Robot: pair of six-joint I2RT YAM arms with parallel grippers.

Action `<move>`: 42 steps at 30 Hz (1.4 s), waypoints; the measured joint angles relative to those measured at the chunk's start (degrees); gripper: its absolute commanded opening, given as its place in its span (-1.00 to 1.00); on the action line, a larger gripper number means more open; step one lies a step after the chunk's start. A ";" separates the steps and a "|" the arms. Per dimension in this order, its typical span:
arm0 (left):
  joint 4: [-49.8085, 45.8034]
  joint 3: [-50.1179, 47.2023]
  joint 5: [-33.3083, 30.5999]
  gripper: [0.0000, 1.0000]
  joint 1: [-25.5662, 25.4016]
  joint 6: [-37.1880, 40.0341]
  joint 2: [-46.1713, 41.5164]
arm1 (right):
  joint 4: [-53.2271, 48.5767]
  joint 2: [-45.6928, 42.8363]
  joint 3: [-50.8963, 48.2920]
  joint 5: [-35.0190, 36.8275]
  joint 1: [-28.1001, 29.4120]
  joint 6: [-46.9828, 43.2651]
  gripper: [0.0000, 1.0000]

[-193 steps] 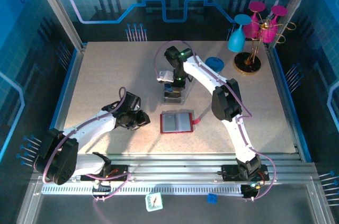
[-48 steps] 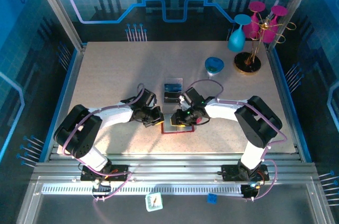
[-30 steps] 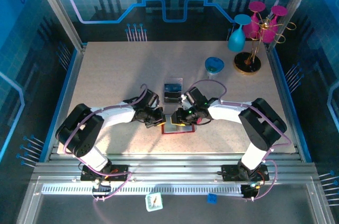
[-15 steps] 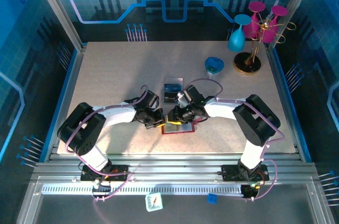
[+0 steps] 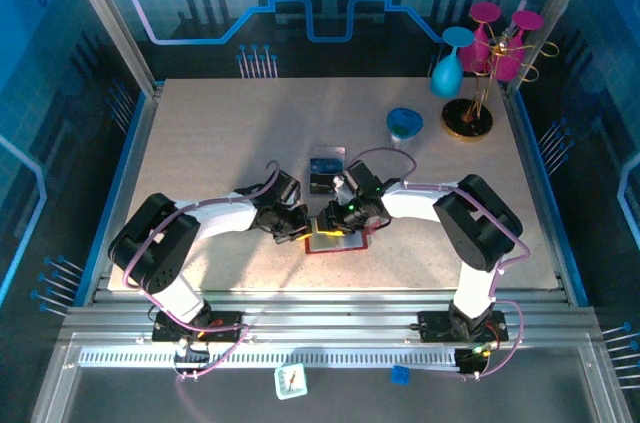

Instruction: Take the credit cards out of the card holder

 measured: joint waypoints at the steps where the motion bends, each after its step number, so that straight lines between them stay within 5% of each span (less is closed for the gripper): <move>1: 0.00 0.00 0.00 -1.00 0.00 0.00 0.00 | -0.24 -0.07 0.00 0.13 0.00 -0.20 -0.31; 16: -0.61 0.00 -0.15 -1.00 0.00 0.00 0.00 | -0.96 -1.97 -1.55 0.50 -2.05 -1.03 -0.31; 28: -1.86 0.76 -0.26 -0.99 0.00 0.00 0.00 | 9.31 -2.05 -8.11 -5.92 -5.57 1.14 -0.35; 38: -2.78 1.33 -1.77 -0.65 0.00 -1.20 -4.96 | 14.71 -2.05 -10.49 -8.44 -6.38 3.32 -0.36; 42: -1.40 1.29 -2.16 -0.67 0.00 -2.49 -6.62 | 15.23 -2.05 -10.73 -8.50 -6.38 3.54 -0.37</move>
